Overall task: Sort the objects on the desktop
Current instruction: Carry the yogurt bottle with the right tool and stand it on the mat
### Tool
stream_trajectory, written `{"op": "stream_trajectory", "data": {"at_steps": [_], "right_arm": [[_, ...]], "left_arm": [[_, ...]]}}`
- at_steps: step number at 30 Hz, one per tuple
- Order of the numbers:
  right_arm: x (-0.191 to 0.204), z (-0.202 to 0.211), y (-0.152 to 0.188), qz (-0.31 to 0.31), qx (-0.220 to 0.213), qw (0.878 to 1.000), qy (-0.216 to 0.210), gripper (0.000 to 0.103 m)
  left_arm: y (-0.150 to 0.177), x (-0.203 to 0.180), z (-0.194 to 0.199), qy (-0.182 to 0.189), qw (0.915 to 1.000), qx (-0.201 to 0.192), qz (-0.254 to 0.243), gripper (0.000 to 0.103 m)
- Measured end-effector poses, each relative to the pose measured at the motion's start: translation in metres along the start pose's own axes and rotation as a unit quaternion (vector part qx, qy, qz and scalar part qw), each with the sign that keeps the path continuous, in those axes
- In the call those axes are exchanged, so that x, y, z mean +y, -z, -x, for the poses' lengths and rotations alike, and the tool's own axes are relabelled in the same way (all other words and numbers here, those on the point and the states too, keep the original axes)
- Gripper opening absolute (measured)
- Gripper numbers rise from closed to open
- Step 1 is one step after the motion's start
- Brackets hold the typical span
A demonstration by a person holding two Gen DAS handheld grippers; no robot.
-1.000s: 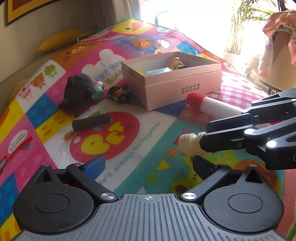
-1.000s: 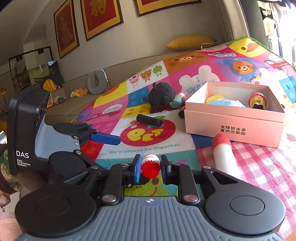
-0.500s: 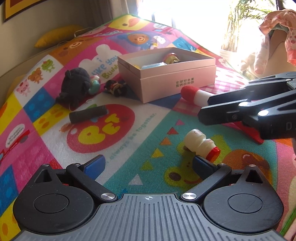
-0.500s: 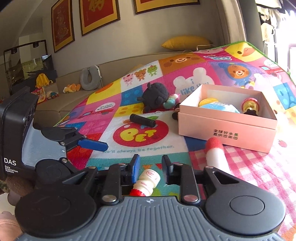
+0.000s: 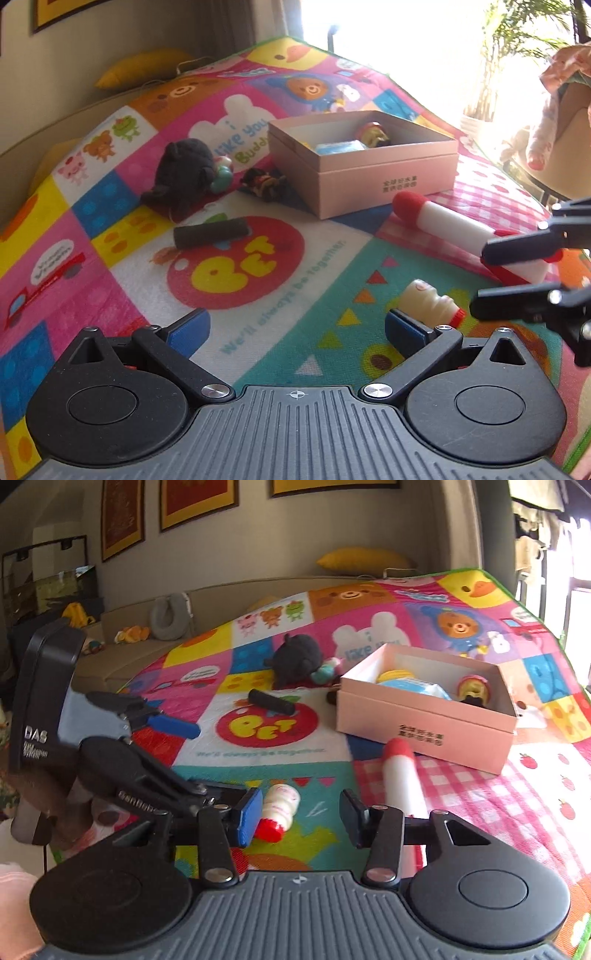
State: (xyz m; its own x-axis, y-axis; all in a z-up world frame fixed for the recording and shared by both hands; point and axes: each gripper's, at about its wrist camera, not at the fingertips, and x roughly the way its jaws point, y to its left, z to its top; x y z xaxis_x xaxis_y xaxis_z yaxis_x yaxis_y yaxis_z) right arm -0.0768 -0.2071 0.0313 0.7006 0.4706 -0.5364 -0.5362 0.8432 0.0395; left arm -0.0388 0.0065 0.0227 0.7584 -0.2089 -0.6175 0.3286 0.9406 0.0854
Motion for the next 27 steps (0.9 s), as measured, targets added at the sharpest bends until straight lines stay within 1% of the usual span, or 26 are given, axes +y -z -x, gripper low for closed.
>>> {"op": "stream_trajectory", "data": {"at_steps": [2, 4, 5, 6, 7, 8, 9, 11, 15, 22, 24, 27], "right_arm": [[0.011, -0.009, 0.002, 0.023, 0.015, 1.000, -0.001, 0.046], [0.016, -0.019, 0.005, 0.030, 0.038, 0.999, 0.000, 0.045], [0.017, -0.022, 0.006, 0.031, 0.049, 0.998, -0.002, 0.041], [0.017, -0.025, 0.007, 0.032, 0.057, 0.998, -0.002, 0.034], [0.018, -0.027, 0.007, 0.032, 0.064, 0.997, -0.001, 0.031], [0.018, -0.028, 0.007, 0.032, 0.069, 0.997, 0.001, 0.022], [0.017, -0.028, 0.006, 0.032, 0.070, 0.997, 0.003, 0.021], [0.017, -0.026, 0.002, 0.032, 0.063, 0.997, 0.010, 0.021], [0.018, -0.024, -0.011, 0.036, 0.059, 0.998, 0.011, 0.021], [0.012, -0.039, -0.033, 0.008, 0.091, 0.996, 0.016, 0.021], [0.009, -0.041, -0.038, 0.001, 0.097, 0.995, 0.016, 0.021], [0.006, -0.041, -0.042, -0.007, 0.099, 0.995, 0.010, 0.021]], "left_arm": [[0.000, 0.010, 0.002, -0.008, 0.9998, -0.001, 0.017, 0.103], [0.000, 0.019, 0.003, -0.014, 0.9994, -0.003, 0.033, 0.103], [0.001, 0.022, 0.003, -0.016, 0.9991, -0.003, 0.039, 0.103], [0.002, 0.026, 0.003, -0.017, 0.9987, -0.002, 0.048, 0.103], [0.003, 0.029, 0.003, -0.017, 0.9983, 0.000, 0.056, 0.103], [0.004, 0.032, 0.002, -0.016, 0.9978, 0.002, 0.064, 0.103], [0.005, 0.034, 0.001, -0.014, 0.9974, 0.004, 0.070, 0.103], [0.008, 0.036, 0.000, -0.011, 0.9969, 0.007, 0.078, 0.103], [0.013, 0.037, -0.002, 0.000, 0.9964, 0.008, 0.084, 0.103], [0.018, 0.036, 0.001, 0.014, 0.9971, 0.000, 0.075, 0.103], [0.017, 0.029, 0.002, 0.026, 0.9981, -0.005, 0.055, 0.103], [0.012, 0.010, 0.001, 0.043, 0.9988, -0.022, 0.004, 0.103]]}}
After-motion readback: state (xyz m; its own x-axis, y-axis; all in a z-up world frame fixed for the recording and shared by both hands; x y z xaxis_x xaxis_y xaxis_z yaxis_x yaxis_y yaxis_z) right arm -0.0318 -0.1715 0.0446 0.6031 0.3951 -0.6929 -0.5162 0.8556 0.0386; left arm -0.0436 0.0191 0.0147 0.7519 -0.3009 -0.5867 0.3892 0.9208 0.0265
